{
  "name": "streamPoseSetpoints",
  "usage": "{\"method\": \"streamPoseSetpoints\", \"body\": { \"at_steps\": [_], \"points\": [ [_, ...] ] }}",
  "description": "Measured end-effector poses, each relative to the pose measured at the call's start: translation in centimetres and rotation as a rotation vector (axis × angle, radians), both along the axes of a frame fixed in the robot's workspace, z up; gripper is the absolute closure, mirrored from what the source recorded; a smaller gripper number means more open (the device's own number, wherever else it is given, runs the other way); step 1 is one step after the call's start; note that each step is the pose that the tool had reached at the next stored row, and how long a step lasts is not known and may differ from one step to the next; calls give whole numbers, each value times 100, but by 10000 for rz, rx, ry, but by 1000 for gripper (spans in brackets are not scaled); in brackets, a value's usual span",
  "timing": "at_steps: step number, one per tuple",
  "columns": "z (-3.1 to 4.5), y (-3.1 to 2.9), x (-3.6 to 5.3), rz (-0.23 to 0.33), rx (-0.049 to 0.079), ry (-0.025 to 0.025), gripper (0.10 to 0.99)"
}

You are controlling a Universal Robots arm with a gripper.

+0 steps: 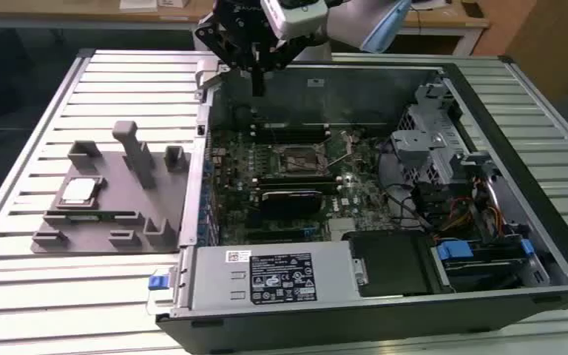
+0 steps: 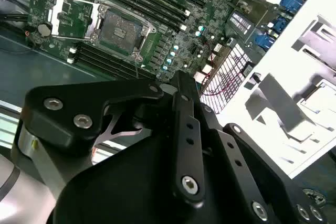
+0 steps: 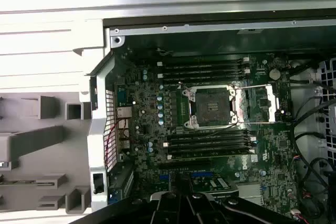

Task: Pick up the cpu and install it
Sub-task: 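Reach for the cpu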

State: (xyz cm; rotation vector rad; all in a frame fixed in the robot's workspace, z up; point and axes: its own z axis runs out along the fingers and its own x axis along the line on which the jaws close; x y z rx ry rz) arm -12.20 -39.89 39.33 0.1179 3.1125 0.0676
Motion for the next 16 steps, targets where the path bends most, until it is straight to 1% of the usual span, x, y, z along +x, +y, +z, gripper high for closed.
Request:
{"method": "streamPoseSetpoints", "body": {
  "at_steps": [16],
  "points": [
    [0,1,-4,-1,-1,0,980]
  ]
}}
